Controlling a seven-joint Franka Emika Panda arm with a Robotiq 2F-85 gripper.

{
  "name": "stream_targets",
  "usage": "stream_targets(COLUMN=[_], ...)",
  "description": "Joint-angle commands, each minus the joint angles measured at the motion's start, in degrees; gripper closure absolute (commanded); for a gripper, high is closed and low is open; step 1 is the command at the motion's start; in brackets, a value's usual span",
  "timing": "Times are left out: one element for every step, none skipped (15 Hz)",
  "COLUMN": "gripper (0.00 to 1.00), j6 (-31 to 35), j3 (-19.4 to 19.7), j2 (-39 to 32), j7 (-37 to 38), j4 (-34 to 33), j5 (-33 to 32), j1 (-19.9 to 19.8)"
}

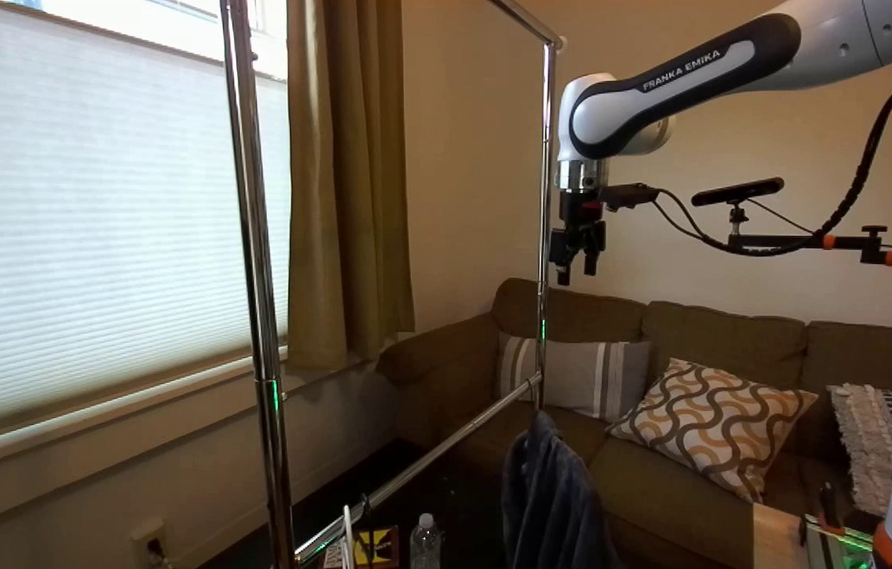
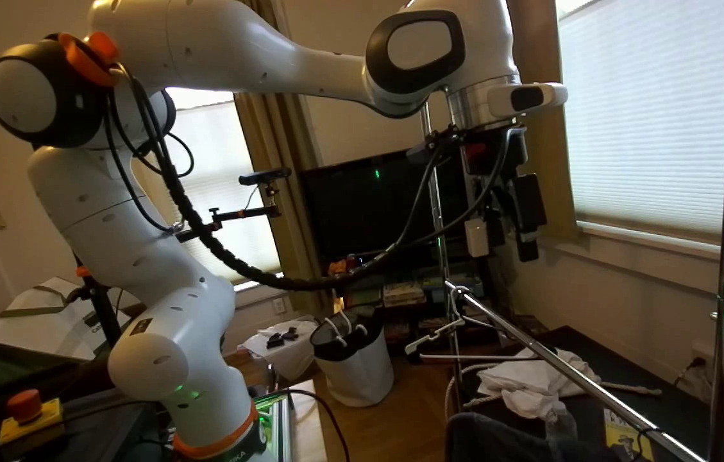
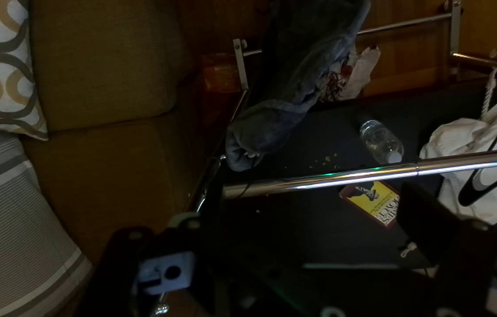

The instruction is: Remove the black hanger from the bottom railing and hang it on the top railing

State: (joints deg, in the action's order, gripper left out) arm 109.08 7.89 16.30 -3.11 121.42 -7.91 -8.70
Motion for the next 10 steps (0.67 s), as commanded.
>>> stream_targets(gripper=[0.00, 0.00, 0.00, 0.00, 0.00, 0.00, 0.00, 0.00, 0.00, 0.00], j6=[-0.1, -0.1, -0.6, -1.3, -2.2, -4.1, -5.6, -7.5, -9.9, -12.1], j3=[0.2, 0.2, -0.8, -1.9, -2.7, -3.9, -4.9, -5.8, -6.7, -7.5], j2=[0.0, 0.0, -0.4, -0.5, -0.6, -0.3, -0.3, 0.0, 0.0, 0.2], j7=[0.0, 0.0, 1.1, 0.8, 0.3, -0.7, -1.3, -1.7, -2.1, -1.6], j4=[-0.1, -0.1, 0.2, 1.2, 1.9, 3.0, 3.6, 4.3, 4.8, 5.6], j5=[0.0, 0.0, -0.8, 0.6, 1.9, 3.2, 4.1, 5.6, 6.5, 7.2], j1=[0.2, 0.2, 0.6, 2.0, 3.1, 4.6, 5.8, 7.0, 8.1, 9.0])
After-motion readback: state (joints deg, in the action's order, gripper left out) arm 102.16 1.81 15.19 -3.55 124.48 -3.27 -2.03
